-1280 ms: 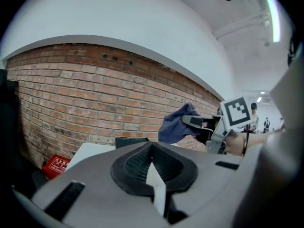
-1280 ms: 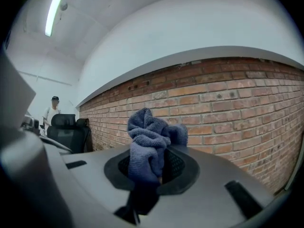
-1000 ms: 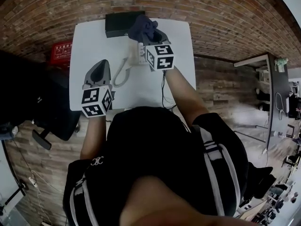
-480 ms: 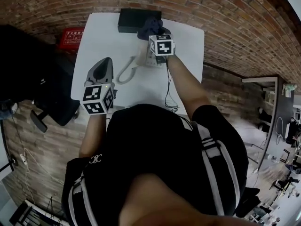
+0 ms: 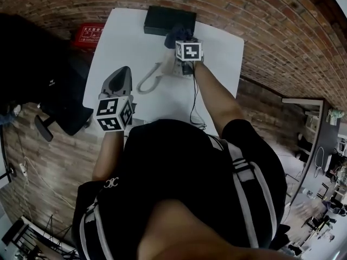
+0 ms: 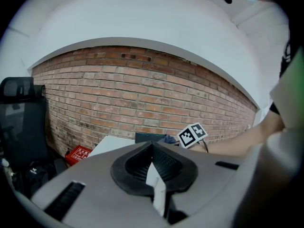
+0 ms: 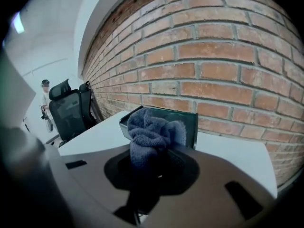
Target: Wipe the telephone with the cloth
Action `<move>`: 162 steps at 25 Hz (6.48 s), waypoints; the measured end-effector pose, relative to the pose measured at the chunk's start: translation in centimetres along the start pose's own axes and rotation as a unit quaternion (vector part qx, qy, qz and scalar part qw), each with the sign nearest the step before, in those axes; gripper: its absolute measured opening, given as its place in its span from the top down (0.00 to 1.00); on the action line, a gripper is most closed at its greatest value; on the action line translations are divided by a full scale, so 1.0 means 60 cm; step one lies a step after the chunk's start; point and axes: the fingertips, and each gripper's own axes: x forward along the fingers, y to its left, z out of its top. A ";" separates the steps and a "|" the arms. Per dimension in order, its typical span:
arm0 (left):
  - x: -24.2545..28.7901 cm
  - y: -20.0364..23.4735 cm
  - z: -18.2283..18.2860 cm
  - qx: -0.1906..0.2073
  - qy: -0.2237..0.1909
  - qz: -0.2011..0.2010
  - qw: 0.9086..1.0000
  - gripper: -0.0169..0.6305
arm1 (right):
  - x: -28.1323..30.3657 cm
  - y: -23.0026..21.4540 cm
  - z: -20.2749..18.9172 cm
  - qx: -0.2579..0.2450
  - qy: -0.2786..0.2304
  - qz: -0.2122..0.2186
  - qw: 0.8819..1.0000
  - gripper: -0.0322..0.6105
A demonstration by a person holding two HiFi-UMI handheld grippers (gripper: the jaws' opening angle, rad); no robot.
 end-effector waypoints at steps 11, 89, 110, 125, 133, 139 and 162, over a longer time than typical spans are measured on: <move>-0.010 0.005 -0.010 -0.009 -0.002 0.013 1.000 0.98 | -0.023 0.033 -0.035 -0.019 0.007 0.014 1.000 0.88; 0.032 -0.076 -0.023 0.021 0.025 -0.030 0.999 0.98 | -0.043 -0.138 -0.116 -0.044 0.091 -0.089 0.991 0.88; 0.038 -0.100 -0.026 0.027 0.026 -0.054 0.998 0.98 | -0.097 -0.080 -0.221 -0.009 0.093 -0.046 0.995 0.88; 0.042 -0.117 -0.029 0.026 0.025 -0.065 0.997 0.98 | -0.134 -0.035 -0.281 0.009 0.089 -0.033 0.995 0.88; 0.041 -0.111 -0.031 0.027 0.029 -0.061 0.997 0.98 | -0.115 0.032 -0.272 -0.052 0.090 0.002 0.995 0.88; 0.041 -0.111 -0.033 0.027 0.031 -0.060 0.997 0.98 | -0.087 0.062 -0.251 -0.068 0.098 0.025 0.993 0.88; 0.032 -0.079 -0.025 0.014 0.016 -0.045 0.999 0.98 | -0.180 -0.051 0.008 0.048 -0.131 -0.023 0.990 0.88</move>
